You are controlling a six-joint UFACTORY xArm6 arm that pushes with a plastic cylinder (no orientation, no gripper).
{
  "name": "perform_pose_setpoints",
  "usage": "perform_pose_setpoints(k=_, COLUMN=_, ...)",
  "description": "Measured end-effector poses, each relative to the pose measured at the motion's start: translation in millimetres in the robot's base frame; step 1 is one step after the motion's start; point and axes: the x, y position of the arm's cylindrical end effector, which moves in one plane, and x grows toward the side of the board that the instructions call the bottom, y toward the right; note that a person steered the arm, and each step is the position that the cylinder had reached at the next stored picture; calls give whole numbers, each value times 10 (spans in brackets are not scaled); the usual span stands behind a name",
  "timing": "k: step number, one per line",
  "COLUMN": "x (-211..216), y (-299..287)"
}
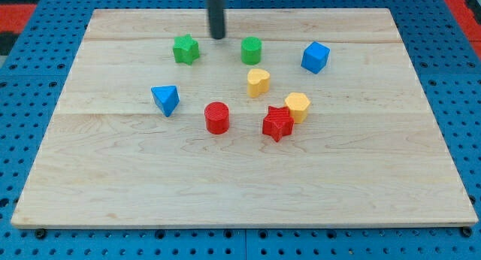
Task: Slightly turn the blue cube to the left
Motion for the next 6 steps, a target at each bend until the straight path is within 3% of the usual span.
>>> perform_pose_setpoints(k=2, x=64, y=1531)
perform_pose_setpoints(k=3, x=444, y=2003)
perform_pose_setpoints(k=4, x=909, y=1821)
perform_pose_setpoints(k=5, x=662, y=1589)
perform_pose_setpoints(k=6, x=711, y=1667)
